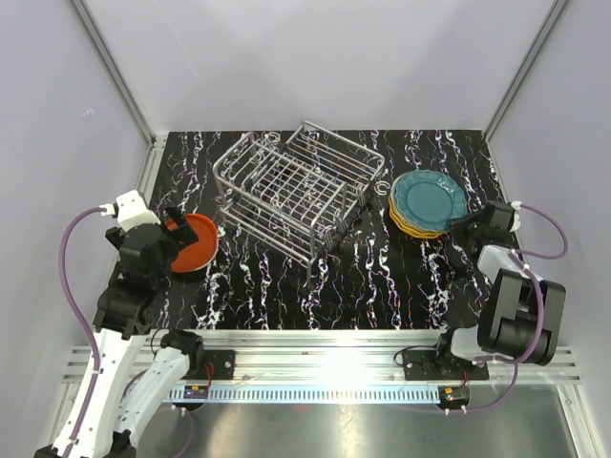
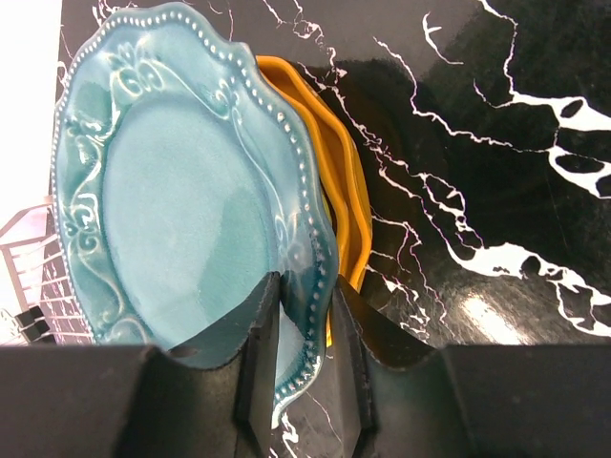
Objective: Load the plates into the dish rack
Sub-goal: Grab a plate with the right arm
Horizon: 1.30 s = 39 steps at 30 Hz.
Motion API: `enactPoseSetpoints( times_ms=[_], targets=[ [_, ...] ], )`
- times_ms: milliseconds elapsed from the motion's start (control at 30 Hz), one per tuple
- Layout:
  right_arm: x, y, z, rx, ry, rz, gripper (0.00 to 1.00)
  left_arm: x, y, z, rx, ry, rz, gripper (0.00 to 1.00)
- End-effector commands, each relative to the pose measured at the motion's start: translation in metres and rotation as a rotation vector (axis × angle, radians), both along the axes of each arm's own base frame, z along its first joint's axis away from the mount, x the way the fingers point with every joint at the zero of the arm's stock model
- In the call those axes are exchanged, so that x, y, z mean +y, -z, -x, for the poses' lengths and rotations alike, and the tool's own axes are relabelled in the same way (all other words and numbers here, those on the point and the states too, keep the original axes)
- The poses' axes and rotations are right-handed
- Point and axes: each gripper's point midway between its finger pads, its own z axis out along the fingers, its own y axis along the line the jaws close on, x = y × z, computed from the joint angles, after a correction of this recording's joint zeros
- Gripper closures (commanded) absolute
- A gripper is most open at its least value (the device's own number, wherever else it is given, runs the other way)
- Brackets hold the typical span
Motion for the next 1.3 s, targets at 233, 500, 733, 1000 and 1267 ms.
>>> enactPoseSetpoints(
  times_ms=[233, 500, 733, 1000, 1267],
  targets=[
    [-0.002, -0.021, 0.012, -0.008, -0.013, 0.053, 0.71, -0.005, -0.008, -0.004, -0.032, 0.019, 0.014, 0.01],
    [0.002, -0.031, 0.016, -0.009, -0.022, 0.047, 0.75, -0.004, -0.006, -0.004, -0.028, 0.017, 0.012, 0.01],
    [0.001, -0.064, 0.017, -0.065, -0.011, 0.066, 0.76, -0.004, -0.006, -0.004, -0.030, 0.016, 0.012, 0.01],
    [-0.009, -0.094, -0.001, -0.131, 0.045, 0.056, 0.86, -0.004, -0.007, -0.005, -0.029, 0.012, 0.012, 0.01],
    [-0.010, -0.128, -0.016, -0.218, 0.051, 0.045, 1.00, -0.002, -0.006, -0.005, -0.028, -0.004, 0.017, 0.01]
  ],
)
